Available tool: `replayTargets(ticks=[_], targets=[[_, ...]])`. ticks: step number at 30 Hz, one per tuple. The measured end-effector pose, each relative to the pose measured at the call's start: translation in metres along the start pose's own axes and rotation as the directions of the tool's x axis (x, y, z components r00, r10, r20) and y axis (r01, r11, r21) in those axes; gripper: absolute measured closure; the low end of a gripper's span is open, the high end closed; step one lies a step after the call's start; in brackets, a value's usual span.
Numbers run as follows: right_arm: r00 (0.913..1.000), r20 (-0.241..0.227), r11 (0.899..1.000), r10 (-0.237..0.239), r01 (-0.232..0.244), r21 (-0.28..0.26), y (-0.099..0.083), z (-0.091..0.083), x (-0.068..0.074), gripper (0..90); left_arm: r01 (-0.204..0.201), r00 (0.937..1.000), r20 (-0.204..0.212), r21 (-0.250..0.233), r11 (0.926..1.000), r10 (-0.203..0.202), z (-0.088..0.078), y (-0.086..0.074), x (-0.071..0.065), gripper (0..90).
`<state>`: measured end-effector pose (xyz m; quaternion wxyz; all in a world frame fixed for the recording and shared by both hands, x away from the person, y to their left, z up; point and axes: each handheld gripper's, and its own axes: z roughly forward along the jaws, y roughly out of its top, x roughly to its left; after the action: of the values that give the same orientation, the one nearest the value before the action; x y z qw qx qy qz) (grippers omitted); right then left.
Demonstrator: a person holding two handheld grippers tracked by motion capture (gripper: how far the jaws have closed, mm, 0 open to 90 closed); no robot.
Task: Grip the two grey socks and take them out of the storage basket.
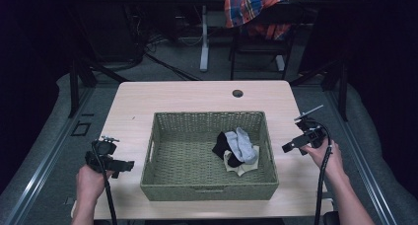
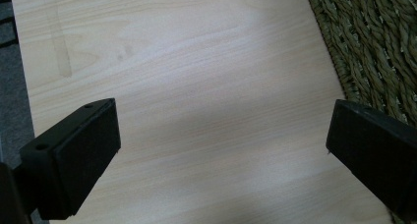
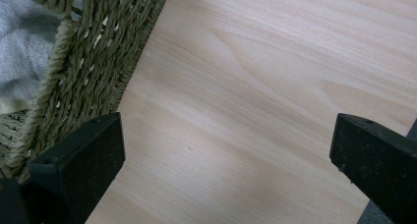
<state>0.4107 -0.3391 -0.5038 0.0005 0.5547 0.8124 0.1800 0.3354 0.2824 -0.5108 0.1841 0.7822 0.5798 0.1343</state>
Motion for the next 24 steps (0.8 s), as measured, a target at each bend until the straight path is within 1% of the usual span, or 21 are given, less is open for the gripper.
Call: replayTargets(ticks=[1, 2, 3, 4, 5, 6, 10, 11, 12, 13, 14, 15, 16, 17, 18, 19, 22, 23, 24], targets=[[0.9999, 0.0, 1.0, -0.011, 0.011, 0.006, 0.001, 0.0, 0.0, 0.2, -0.001, 1.0, -0.003, 0.001, 1.0, 0.001, 0.0, 0.0, 0.0, 0.1], [0.9999, 0.0, 1.0, -0.011, 0.011, 0.006, 0.001, 0.0, 0.0, 0.2, -0.001, 1.0, -0.003, 0.001, 1.0, 0.001, 0.0, 0.0, 0.0, 0.2], [1.0, 0.004, 1.0, 0.002, -0.002, -0.008, 0.001, 0.001, 0.002, 0.2, -0.001, 1.0, -0.004, 0.001, 1.0, 0.001, 0.0, 0.001, 0.001, 0.2], [1.0, 0.003, 1.0, -0.008, 0.008, -0.001, 0.002, 0.001, 0.002, 0.6, -0.002, 1.0, -0.005, 0.003, 1.0, 0.002, 0.0, 0.0, 0.001, 0.1], [1.0, 0.004, 1.0, -0.008, 0.008, -0.004, 0.003, -0.001, 0.003, 0.7, 0.0, 1.0, -0.003, 0.003, 1.0, 0.0, 0.0, 0.0, 0.001, 0.1], [1.0, -0.006, 1.0, -0.003, 0.003, -0.013, 0.003, -0.001, 0.002, 0.8, 0.0, 1.0, -0.003, 0.003, 1.0, 0.0, 0.0, 0.0, 0.001, 0.1], [1.0, -0.007, 1.0, 0.006, -0.007, -0.021, 0.002, -0.004, 0.004, 0.9, 0.006, 1.0, -0.004, 0.001, 1.0, -0.006, -0.001, -0.002, 0.002, 0.1], [0.9999, -0.012, 1.0, 0.0, -0.001, -0.027, 0.003, -0.008, 0.004, 1.1, 0.013, 0.9999, -0.006, -0.003, 0.9999, -0.013, -0.002, -0.003, 0.004, 0.1], [0.9999, -0.012, 1.0, 0.0, -0.001, -0.027, 0.003, -0.008, 0.004, 1.1, 0.013, 0.9999, -0.006, -0.003, 0.9999, -0.013, -0.002, -0.003, 0.004, 0.1], [0.9998, -0.011, 1.0, -0.015, 0.015, -0.017, 0.005, -0.011, 0.003, 1.2, 0.012, 0.9999, -0.008, -0.003, 0.9999, -0.012, -0.003, -0.003, 0.003, 0.1], [0.9998, -0.017, 0.999, -0.002, 0.002, -0.041, 0.005, -0.012, 0.005, 1.5, 0.013, 0.9999, -0.008, -0.008, 0.9999, -0.013, -0.003, -0.003, 0.003, 0.1], [0.9996, -0.027, 0.999, -0.004, 0.003, -0.037, 0.005, -0.014, 0.005, 1.5, 0.011, 0.9999, -0.008, -0.003, 0.9999, -0.011, -0.003, -0.003, 0.003, 0.1], [0.9997, -0.022, 0.999, -0.013, 0.012, -0.034, 0.006, -0.016, 0.006, 1.8, 0.011, 0.9999, -0.008, -0.005, 0.9999, -0.011, -0.003, -0.003, 0.003, 0.1], [0.9998, -0.002, 0.999, -0.019, 0.018, -0.045, 0.008, -0.02, 0.01, 1.9, 0.007, 1.0, -0.003, -0.004, 1.0, -0.007, -0.002, -0.003, 0.003, 0.1], [0.9998, -0.002, 0.999, -0.019, 0.018, -0.045, 0.008, -0.02, 0.01, 1.9, 0.007, 1.0, -0.003, -0.004, 1.0, -0.007, -0.002, -0.003, 0.003, 0.1], [0.9995, -0.007, 0.999, -0.029, 0.029, -0.043, 0.009, -0.023, 0.01, 1.9, 0.002, 1.0, 0.001, -0.009, 1.0, -0.002, -0.002, -0.003, 0.002, 0.1], [0.9992, -0.003, 0.997, -0.041, 0.04, -0.064, 0.011, -0.03, 0.015, 1.8, 0.001, 1.0, 0.005, -0.005, 1.0, -0.001, -0.001, -0.002, 0.001, 0.1], [0.9985, -0.011, 0.996, -0.054, 0.053, -0.073, 0.013, -0.034, 0.019, 1.8, -0.003, 1.0, 0.005, -0.004, 1.0, 0.003, -0.001, -0.001, 0.001, 0.1], [0.9985, -0.011, 0.996, -0.054, 0.053, -0.073, 0.013, -0.034, 0.019, 1.8, -0.002, 1.0, 0.005, -0.007, 1.0, 0.002, -0.001, -0.002, 0.0, 0.1]])
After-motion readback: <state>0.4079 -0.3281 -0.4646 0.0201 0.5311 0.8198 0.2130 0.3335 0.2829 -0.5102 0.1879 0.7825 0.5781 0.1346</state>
